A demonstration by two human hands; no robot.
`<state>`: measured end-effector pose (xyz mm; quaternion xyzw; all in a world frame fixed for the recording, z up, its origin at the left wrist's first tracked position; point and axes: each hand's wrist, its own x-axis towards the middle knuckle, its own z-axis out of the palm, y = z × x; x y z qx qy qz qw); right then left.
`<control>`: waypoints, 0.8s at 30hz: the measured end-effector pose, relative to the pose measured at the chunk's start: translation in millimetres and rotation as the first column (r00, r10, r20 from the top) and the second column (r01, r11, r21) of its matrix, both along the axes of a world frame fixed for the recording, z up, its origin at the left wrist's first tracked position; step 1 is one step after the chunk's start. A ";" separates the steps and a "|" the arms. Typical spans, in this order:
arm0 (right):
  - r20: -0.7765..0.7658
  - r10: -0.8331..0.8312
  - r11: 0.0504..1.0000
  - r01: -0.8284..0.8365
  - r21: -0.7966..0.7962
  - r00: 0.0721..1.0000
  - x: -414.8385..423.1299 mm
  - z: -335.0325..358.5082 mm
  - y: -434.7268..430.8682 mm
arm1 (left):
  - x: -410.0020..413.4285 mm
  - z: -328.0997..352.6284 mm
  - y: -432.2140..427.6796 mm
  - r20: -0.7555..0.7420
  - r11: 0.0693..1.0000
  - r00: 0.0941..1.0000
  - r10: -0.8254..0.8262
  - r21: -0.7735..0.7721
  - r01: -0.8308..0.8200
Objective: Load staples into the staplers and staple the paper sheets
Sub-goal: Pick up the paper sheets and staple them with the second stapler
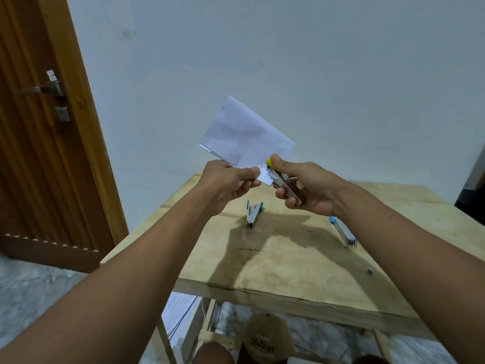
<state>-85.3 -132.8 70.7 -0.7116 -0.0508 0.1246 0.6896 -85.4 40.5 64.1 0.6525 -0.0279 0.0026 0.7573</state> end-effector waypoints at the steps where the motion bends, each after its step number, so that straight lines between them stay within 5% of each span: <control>1: 0.001 0.001 1.000 -0.001 -0.013 1.000 0.1 -0.2 0.1 | 0.1 0.2 0.1 -0.002 1.000 1.000 0.001 0.004 -0.001; 24: 0.073 -0.091 0.987 0.099 -0.125 0.993 5.3 -4.6 12.2 | 7.7 1.2 4.3 -0.075 0.998 0.995 0.066 -0.018 -0.068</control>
